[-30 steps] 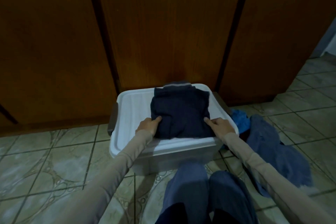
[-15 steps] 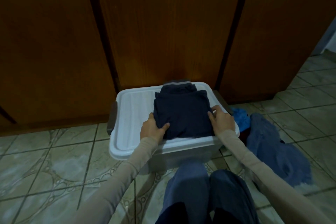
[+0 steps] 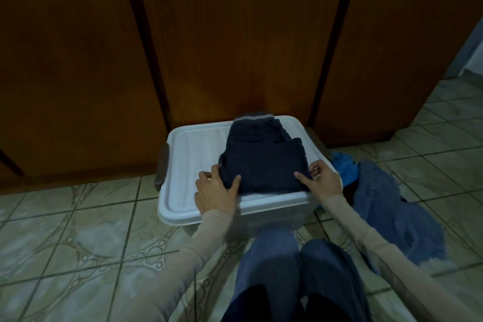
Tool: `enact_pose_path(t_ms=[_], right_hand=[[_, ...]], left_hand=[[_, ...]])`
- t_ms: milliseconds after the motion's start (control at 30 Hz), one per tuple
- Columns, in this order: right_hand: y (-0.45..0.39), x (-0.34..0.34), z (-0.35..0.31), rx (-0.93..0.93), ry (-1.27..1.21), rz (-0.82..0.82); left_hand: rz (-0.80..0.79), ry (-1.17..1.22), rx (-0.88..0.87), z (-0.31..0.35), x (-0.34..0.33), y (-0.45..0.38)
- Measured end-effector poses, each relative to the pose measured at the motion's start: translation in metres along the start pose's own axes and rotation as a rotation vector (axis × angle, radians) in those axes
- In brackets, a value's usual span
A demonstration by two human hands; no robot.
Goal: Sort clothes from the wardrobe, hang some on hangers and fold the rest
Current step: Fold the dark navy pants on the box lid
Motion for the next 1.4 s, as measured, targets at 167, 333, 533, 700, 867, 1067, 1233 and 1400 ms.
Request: enact_pose_path(t_ms=[167,333,533,700,867,1067,1233,1400], right_hand=[[0.011,0.001,-0.005,0.041,-0.06,0.122],[0.019,0.007,-0.003,0.029,0.022,0.183],[0.019,0.007,0.011,-0.097,-0.002,0.169],[0.018,-0.001,0.008,-0.069,-0.015,0.124],[0.02,0.002,0.009,-0.137,-0.194,0.063],[0.02,0.0,0.018,-0.266,-0.321,-0.06],[0.02,-0.009,0.029,-0.374,-0.421,-0.09],[0.024,-0.014,0.022,-0.498,-0.631,-0.215]], left_hand=[[-0.072,-0.121,-0.013,0.022,-0.015,0.009],[-0.025,-0.1,0.095,0.013,-0.011,0.007],[-0.066,-0.168,0.143,0.013,-0.002,0.0],[0.061,0.237,0.187,0.0,0.0,0.009],[0.173,0.503,0.166,-0.008,0.002,0.008],[0.173,0.415,0.284,-0.019,0.01,0.015],[0.286,0.656,0.119,-0.01,0.011,0.019],[0.336,0.727,0.108,-0.012,0.016,0.018]])
Point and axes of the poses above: each hand's wrist, its own y-axis away from the middle knuckle, its own x-axis out of the back of the hand, z = x × y, the point moved 9 cm from there along -y, towards the middle knuckle, and after that the axes turned 11 degrees about -x, right-handed, at the moved point
